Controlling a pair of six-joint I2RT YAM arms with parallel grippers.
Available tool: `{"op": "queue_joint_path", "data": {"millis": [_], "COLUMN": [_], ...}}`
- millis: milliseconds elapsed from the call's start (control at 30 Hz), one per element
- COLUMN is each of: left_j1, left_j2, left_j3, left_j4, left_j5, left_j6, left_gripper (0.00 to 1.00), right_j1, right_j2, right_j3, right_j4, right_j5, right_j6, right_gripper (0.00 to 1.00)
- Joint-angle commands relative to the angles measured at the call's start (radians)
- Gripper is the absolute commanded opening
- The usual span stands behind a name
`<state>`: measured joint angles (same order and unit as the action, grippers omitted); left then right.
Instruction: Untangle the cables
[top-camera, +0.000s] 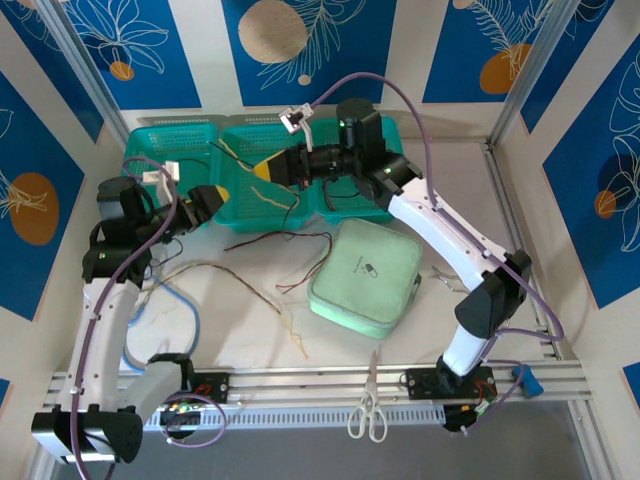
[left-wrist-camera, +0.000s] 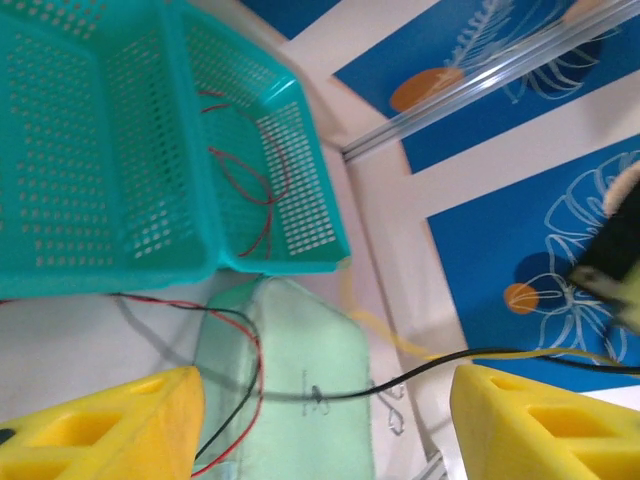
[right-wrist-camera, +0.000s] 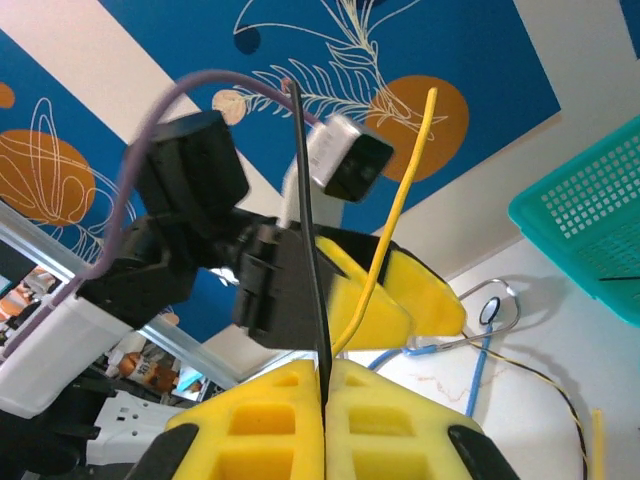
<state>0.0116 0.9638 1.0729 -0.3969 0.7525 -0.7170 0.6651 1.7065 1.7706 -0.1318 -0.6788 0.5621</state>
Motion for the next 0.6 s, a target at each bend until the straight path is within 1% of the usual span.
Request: {"op": "queue_joint_path", "data": {"millis": [0,100,167,233,433,567], "left_j1": [0.011,0.011,0.011,0.011,0.01,0.009], "left_j2": [-0.025,-0.033,-0.027,-0.012,0.038,0.059], "left_j3": [0.042,0.031,0.002,-0.015,-0.021,-0.016], "left_j4": [0.12,0.194,0.32,0.412,0.528,0.568], "left_j5": [0.063,0.074,0.115,0.126,0.13,0.14], "left_j6": [-0.054,-0.084,-0.152,-0.23,-0.304,-0.337], "left_gripper": [0.65,0.64,0.62,0.59,0.47,0.46], "right_j1": [-0.018,-0.024,-0.021,-0.018,-0.012,-0.006], "right_j2": [0.022,0.038,0.041,0.037,0.015,0.001], "right_j3": [-0.075,-0.12,-0.13,-0.145,-0.194,-0.226], "right_j4": [0.276,0.365,0.371,0.377,0.396,0.42], "right_j5": [-0.078,-0.096,-0.096,-0.086,-0.062,-0.022], "right_j6": [0.159,0.214,0.216,0.212,0.211,0.217], "right_gripper": [0.0,0.0,0.0,0.0,0.0,0.0]}}
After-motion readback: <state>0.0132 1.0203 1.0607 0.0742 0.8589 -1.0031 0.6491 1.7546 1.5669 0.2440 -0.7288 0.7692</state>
